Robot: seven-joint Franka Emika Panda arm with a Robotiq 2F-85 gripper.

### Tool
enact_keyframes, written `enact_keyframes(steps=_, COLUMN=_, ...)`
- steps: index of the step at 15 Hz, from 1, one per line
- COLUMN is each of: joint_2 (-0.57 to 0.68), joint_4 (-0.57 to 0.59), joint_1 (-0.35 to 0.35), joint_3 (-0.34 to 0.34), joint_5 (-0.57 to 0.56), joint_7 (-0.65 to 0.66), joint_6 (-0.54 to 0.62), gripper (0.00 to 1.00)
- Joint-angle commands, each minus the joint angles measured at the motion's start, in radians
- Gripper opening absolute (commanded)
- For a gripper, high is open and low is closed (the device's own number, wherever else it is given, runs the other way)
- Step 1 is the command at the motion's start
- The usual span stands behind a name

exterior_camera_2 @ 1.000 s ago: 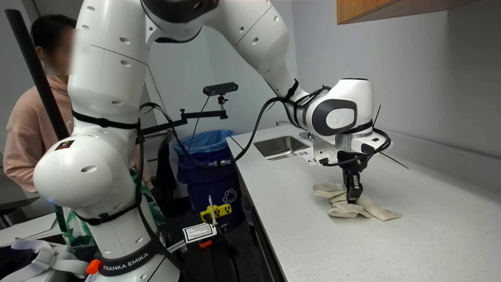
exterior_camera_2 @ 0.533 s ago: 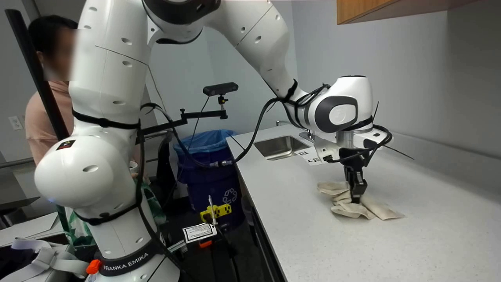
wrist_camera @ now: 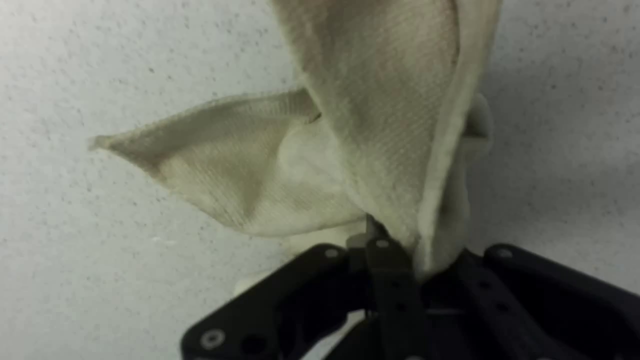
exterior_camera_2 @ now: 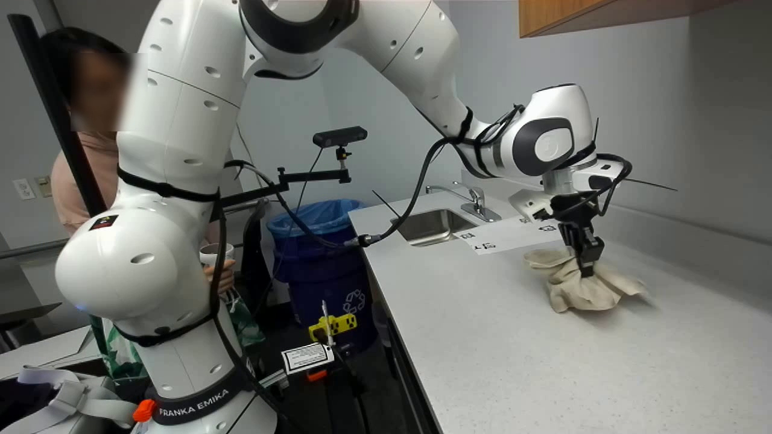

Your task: Wipe the countertop with the towel

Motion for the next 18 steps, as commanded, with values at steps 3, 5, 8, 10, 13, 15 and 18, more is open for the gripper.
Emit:
enact_keyframes(steps=3, joint_2=0.080, joint_4=0.158, joint_1=0.052, joint_3=-0.031, joint_5=-0.046, joint_7=0.031, joint_6=-0.006, gripper=0.02)
enact_keyframes(steps=5, joint_2=0.093, joint_4=0.186, joint_1=0.080, joint_3=-0.056, joint_5=-0.084, joint_7=0.061, joint_6=-0.006, gripper=0.02)
enact_keyframes(steps=8, joint_2=0.113, joint_4=0.201, joint_1=0.077, joint_3=-0.074, joint_5=-0.094, joint_7=0.070, joint_6=-0.005, gripper=0.02)
enact_keyframes(steps=10, joint_2=0.131, joint_4=0.200, joint_1=0.059, joint_3=-0.075, joint_5=-0.079, joint_7=0.056, joint_6=-0.005, gripper=0.02)
enact_keyframes(steps=13, joint_2=0.146, joint_4=0.186, joint_1=0.014, joint_3=-0.053, joint_5=-0.038, joint_7=0.012, joint_6=0.007, gripper=0.02)
enact_keyframes(steps=15, joint_2=0.156, joint_4=0.181, joint_1=-0.015, joint_3=-0.034, joint_5=-0.004, joint_7=-0.013, joint_6=0.013, gripper=0.02)
enact_keyframes(steps=18, joint_2=0.170, joint_4=0.182, joint_1=-0.044, joint_3=-0.006, joint_5=0.047, joint_7=-0.052, joint_6=0.007, gripper=0.02)
